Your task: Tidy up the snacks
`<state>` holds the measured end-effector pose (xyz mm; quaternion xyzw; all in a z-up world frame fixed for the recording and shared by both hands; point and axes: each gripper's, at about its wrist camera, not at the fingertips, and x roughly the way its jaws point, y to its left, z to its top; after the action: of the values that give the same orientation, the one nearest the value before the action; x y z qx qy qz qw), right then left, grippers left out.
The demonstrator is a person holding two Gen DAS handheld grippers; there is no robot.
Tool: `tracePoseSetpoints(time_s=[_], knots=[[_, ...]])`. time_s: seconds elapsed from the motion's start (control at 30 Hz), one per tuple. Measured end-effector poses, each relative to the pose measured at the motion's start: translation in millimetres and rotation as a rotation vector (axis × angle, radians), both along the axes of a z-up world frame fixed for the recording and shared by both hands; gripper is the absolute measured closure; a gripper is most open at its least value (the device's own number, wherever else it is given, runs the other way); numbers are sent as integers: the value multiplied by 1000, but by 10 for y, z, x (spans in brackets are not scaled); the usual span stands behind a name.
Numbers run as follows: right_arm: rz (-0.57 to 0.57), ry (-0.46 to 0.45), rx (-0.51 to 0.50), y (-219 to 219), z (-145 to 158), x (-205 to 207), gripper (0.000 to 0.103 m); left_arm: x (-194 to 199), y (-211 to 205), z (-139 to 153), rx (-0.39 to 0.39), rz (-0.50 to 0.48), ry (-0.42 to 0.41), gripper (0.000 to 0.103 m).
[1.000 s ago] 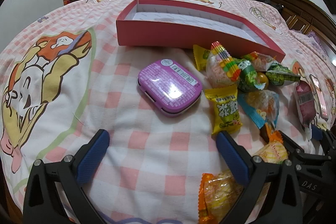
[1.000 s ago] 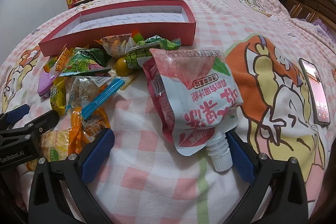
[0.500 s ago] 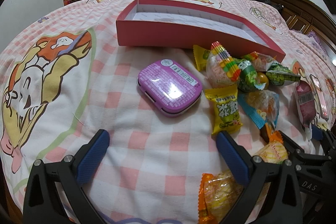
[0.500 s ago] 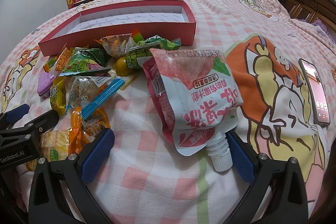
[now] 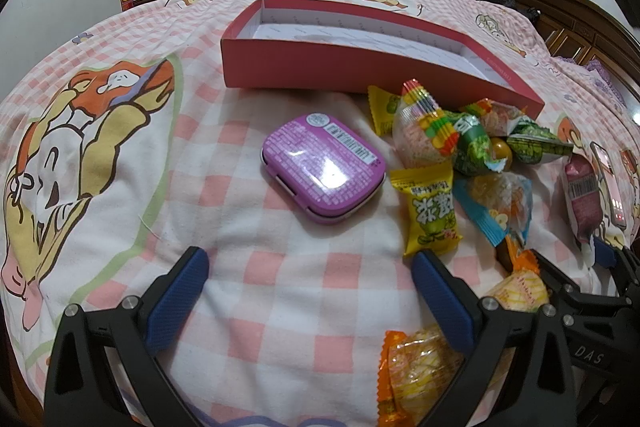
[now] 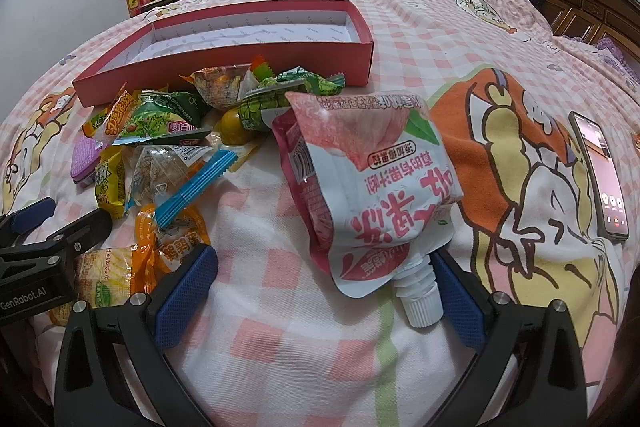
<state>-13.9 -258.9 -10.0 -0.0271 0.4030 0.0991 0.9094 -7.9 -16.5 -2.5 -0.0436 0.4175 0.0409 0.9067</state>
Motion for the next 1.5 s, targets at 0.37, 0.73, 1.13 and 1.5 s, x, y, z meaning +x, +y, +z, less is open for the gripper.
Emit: tracePoseSetpoints(time_s=[0.37, 0.73, 1.13, 1.5], knots=[[0, 0, 0, 0, -2, 2, 0, -3, -2, -3, 1, 0, -1, 0], [0, -1, 0, 1, -2, 2, 0, -4, 6, -6, 2, -1, -2, 0], [-1, 0, 0, -2, -7, 0, 0, 28, -13, 1, 15, 4, 7, 0], [16, 20, 59, -87, 57, 10, 0, 37, 67, 30, -17, -8, 8, 0]])
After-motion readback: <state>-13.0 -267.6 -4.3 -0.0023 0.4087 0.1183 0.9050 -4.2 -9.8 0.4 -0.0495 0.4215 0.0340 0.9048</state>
